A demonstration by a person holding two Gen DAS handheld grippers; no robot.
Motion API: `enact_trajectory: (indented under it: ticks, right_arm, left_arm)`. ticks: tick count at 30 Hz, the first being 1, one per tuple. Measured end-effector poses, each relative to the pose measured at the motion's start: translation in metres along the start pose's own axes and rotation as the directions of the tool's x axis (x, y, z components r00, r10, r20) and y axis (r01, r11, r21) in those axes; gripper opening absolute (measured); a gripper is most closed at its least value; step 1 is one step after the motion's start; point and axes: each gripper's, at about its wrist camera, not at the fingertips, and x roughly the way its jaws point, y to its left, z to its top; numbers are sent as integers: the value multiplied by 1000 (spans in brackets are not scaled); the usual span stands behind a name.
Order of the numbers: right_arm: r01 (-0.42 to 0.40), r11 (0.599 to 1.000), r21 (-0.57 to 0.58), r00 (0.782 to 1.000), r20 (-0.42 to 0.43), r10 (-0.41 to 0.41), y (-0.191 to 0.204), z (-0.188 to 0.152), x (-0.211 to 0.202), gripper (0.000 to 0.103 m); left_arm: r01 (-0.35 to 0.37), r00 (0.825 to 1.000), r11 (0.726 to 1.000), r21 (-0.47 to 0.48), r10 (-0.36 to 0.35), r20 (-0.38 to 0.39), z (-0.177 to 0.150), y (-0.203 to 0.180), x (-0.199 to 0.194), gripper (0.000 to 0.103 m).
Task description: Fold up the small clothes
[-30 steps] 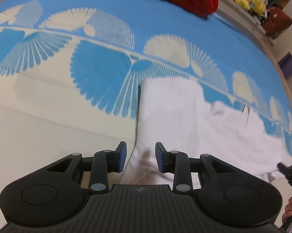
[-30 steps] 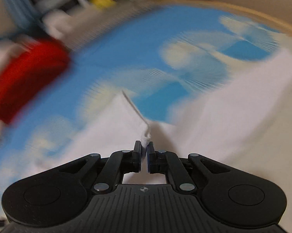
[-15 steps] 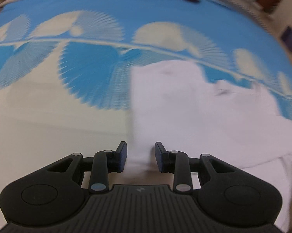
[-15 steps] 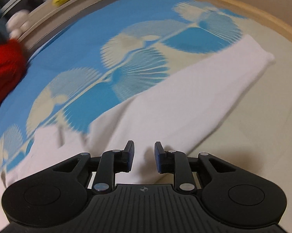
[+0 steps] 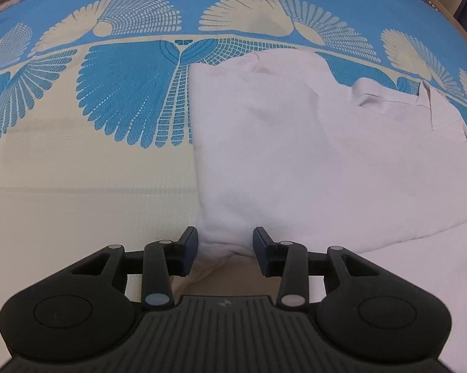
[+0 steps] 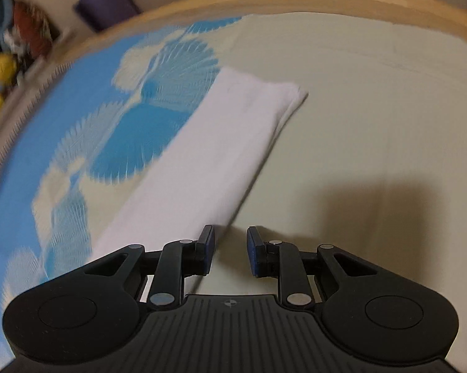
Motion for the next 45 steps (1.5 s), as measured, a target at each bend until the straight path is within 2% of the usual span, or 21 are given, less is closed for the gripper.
enact_trajectory:
  ticks: [6,8,10,12,15,17,19,21,24,26,28,29,31,33,35,36,37,39,40,43,45]
  right_arm:
    - [-92,982,163,994,70,81,-32,37,22,23]
    - [-104,975,198,992,91,87,-38,45,24,18]
    - [-102,968,229,991,103,80,-41,51,28,6]
    - [-99,964,249,990,117,72,-45,53,28,5]
    - [-16,962,273,980,196,-39,-44,56,11,5]
    - [57,954,294,948,285,-144,-38,59,-8,5]
    - [69,963,262,921,355,-163,-25,60,-25,5]
    - [78,974,213,904,396,-159,-6,58,-37,5]
    - [63,992,110,884,454,-107,32,46,-57,5]
    - [51,998,-20,864,502,-34,70,29,-75,5]
    - [-13,973,-230,842,522,135,124,-5,-101,5]
    - [-60,935,-349,828,506,242,152,-30,-117,5]
    - [-185,805,-563,788,405,464,203,-92,-151,5]
    - [-314,628,-712,729,243,640,241,-163,-185,6]
    - [-464,420,-780,669,2,743,270,-242,-211,10]
    - [-541,337,-771,653,-132,745,280,-277,-217,23]
    - [-638,257,-726,635,-306,709,290,-314,-215,41]
    - [-744,203,-637,620,-546,563,297,-376,-202,43]
    - [-750,186,-634,634,-611,475,295,-403,-197,43]
    - [-703,106,-703,693,-643,326,283,-436,-204,43]
    - [-686,80,-723,707,-637,307,273,-423,-214,45]
  left_arm:
    - [-7,1000,1000,1,7,-5,3,-2,3,45]
    - [-10,1000,1000,1,10,-7,3,-2,3,45]
    - [-11,1000,1000,2,11,-7,4,-2,4,45]
    - [-10,1000,1000,1,10,-7,4,-2,4,45]
    - [-8,1000,1000,-3,8,-5,3,-1,2,45]
    - [0,1000,1000,-4,0,-2,3,-1,1,48]
    - [8,1000,1000,-6,-8,1,2,-1,-1,48]
    - [6,1000,1000,-7,-6,6,2,0,-3,48]
    - [6,1000,1000,-28,-6,14,3,6,-8,48]
    - [5,1000,998,-56,-4,28,5,13,-14,48]
    - [14,999,996,-86,-10,46,7,20,-22,48]
    - [21,998,994,-105,-15,57,8,25,-27,48]
    - [36,996,990,-138,-25,80,10,34,-37,48]
    - [54,994,984,-170,-37,101,11,42,-46,48]
    - [76,991,977,-201,-53,119,13,51,-54,48]
    - [86,990,973,-213,-60,125,14,55,-57,48]
    - [98,989,969,-226,-69,131,14,59,-60,48]
    - [121,986,961,-247,-88,139,15,66,-65,48]
    - [131,985,958,-254,-98,142,15,68,-66,48]
    - [153,982,956,-250,-119,145,14,68,-68,48]
    - [165,980,957,-240,-132,148,14,65,-68,48]
